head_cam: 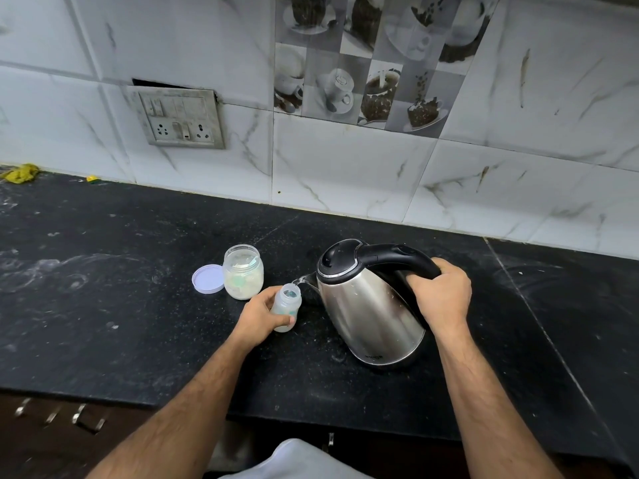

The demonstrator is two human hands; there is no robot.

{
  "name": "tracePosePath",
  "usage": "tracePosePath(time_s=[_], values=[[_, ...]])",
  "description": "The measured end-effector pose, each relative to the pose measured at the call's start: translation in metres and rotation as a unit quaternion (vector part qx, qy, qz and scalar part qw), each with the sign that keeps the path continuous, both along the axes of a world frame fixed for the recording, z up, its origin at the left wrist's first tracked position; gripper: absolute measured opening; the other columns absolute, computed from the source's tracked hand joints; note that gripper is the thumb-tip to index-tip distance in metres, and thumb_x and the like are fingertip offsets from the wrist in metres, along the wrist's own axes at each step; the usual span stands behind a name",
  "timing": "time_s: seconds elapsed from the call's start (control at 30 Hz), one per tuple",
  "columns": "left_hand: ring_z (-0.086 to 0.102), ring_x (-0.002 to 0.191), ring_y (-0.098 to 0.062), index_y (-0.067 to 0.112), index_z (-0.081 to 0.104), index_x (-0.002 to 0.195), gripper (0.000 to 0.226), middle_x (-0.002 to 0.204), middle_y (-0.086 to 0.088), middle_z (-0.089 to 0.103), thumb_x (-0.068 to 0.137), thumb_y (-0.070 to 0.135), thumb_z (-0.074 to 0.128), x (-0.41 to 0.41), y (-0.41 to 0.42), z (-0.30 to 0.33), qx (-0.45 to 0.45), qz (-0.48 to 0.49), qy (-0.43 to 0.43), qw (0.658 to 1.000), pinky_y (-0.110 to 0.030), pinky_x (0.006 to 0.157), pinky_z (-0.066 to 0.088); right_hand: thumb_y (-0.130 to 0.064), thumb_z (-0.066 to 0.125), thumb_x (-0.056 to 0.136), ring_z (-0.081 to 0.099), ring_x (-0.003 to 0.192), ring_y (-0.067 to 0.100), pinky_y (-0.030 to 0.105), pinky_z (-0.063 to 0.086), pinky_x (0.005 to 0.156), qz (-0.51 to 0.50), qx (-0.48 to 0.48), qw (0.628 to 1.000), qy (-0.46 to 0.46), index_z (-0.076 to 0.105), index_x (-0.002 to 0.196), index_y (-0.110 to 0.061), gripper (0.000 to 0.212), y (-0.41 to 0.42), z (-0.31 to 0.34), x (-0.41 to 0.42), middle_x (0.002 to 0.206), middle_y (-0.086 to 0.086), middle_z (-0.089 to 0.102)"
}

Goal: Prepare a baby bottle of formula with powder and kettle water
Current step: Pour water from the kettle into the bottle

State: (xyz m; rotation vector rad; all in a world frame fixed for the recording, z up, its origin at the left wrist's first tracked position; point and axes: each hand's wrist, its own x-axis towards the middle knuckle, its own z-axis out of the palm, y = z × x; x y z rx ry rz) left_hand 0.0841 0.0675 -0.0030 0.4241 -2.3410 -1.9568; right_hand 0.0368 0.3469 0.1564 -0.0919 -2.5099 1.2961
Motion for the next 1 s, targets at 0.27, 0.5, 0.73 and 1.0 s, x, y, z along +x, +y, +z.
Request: tracePosePath(time_s=[0.27, 0.5, 0.73, 1.0], values=[[0.065, 0.113, -0.014, 0.019, 0.061, 0.125, 0.066, 0.118, 0.001, 0.071, 0.068, -0.004, 0.084, -0.004, 0.005, 0.005, 0.035, -0.008, 0.012, 0.999, -0.032, 0.101, 0.049, -0.017, 0.067, 0.064, 0.054, 0.057, 0.018, 0.033, 0.046, 0.06, -0.003, -0.073, 0.997, -0.021, 0.065, 0.064, -0.017, 0.002, 0.002, -0.015, -0.007, 0.055, -0.002, 0.059], [0.066, 0.112, -0.013, 0.015, 0.059, 0.128, 0.067, 0.119, -0.001, 0.07, 0.069, -0.006, 0.083, -0.011, 0.01, 0.01, 0.048, -0.008, 0.021, 0.999, -0.03, 0.099, 0.05, 0.001, 0.065, 0.07, 0.048, 0.055, 0.015, 0.031, 0.038, 0.056, -0.01, -0.187, 0.982, -0.038, 0.057, 0.059, -0.019, 0.024, 0.002, -0.013, -0.011, 0.054, -0.004, 0.05], [0.066, 0.111, -0.015, 0.018, 0.061, 0.122, 0.064, 0.116, 0.0, 0.071, 0.068, -0.005, 0.083, -0.016, 0.008, -0.001, 0.032, 0.004, -0.003, 0.999, -0.034, 0.101, 0.051, 0.006, 0.06, 0.07, 0.038, 0.05, 0.014, 0.029, 0.031, 0.05, -0.009, -0.302, 0.953, -0.011, 0.046, 0.055, -0.019, 0.033, -0.011, 0.011, -0.035, 0.053, -0.002, 0.042], [0.066, 0.109, -0.016, 0.023, 0.059, 0.116, 0.06, 0.113, 0.002, 0.07, 0.068, -0.004, 0.083, -0.024, 0.009, -0.003, 0.011, 0.011, -0.026, 1.0, -0.032, 0.098, 0.052, 0.006, 0.06, 0.069, 0.041, 0.052, 0.012, 0.024, 0.034, 0.048, 0.017, -0.354, 0.935, -0.02, 0.051, 0.064, -0.016, 0.025, -0.046, 0.033, -0.084, 0.06, 0.002, 0.045]])
